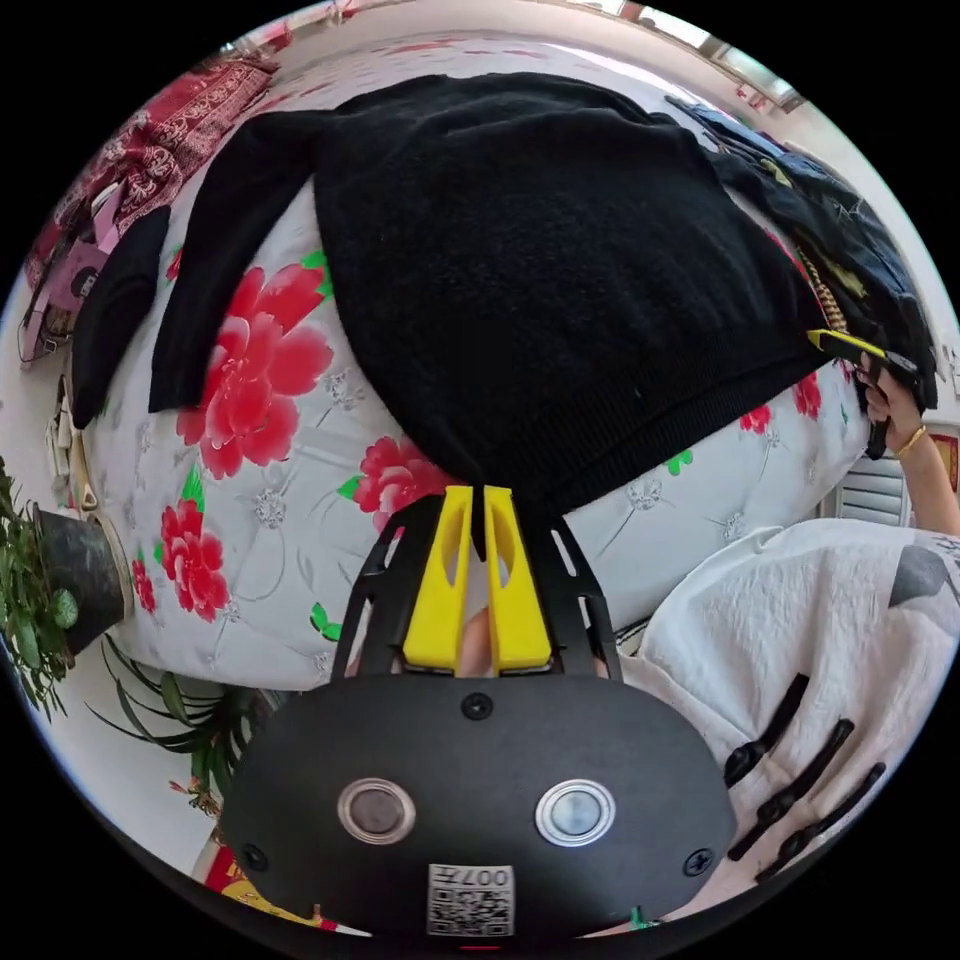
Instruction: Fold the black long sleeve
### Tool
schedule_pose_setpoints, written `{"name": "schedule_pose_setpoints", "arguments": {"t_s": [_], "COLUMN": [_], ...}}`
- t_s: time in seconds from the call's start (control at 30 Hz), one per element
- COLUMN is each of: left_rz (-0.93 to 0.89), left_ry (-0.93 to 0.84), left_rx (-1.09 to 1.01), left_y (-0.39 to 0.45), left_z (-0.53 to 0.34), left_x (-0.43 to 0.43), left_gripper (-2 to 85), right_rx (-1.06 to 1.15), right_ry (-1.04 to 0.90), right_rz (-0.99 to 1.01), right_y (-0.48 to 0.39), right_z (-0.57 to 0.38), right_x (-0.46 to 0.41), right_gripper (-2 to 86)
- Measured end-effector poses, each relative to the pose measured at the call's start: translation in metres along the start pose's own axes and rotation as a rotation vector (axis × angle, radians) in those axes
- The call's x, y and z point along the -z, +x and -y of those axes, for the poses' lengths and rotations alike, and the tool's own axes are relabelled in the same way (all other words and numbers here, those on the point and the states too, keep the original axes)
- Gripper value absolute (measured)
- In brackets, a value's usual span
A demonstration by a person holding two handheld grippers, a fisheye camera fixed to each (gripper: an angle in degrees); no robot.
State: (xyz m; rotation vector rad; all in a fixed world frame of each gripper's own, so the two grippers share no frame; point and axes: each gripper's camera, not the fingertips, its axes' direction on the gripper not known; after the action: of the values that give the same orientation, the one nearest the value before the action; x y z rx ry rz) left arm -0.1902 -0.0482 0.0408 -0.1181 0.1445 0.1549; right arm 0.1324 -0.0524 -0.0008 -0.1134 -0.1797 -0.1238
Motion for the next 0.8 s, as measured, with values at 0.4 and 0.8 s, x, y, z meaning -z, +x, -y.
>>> {"name": "schedule_pose_setpoints", "arguments": {"t_s": [0.4, 0.8], "left_rz": [-0.393, -0.337], "left_ry": [0.162, 0.362], "left_rx": [0.429, 0.709], "left_y": [-0.085, -0.251], "left_z": [-0.158, -0.104], "left_x": [-0.014, -0.006], "left_gripper": [2.1, 9.1], "right_rx": [0.032, 0.299], "right_ry": [-0.104, -0.202], "right_rz": [-0.122, -0.132], "right_y": [-0.042, -0.123], "right_z": [-0.103, 0.013], "right_x": [-0.001, -0.057], "right_gripper": [3.9, 7.1]}}
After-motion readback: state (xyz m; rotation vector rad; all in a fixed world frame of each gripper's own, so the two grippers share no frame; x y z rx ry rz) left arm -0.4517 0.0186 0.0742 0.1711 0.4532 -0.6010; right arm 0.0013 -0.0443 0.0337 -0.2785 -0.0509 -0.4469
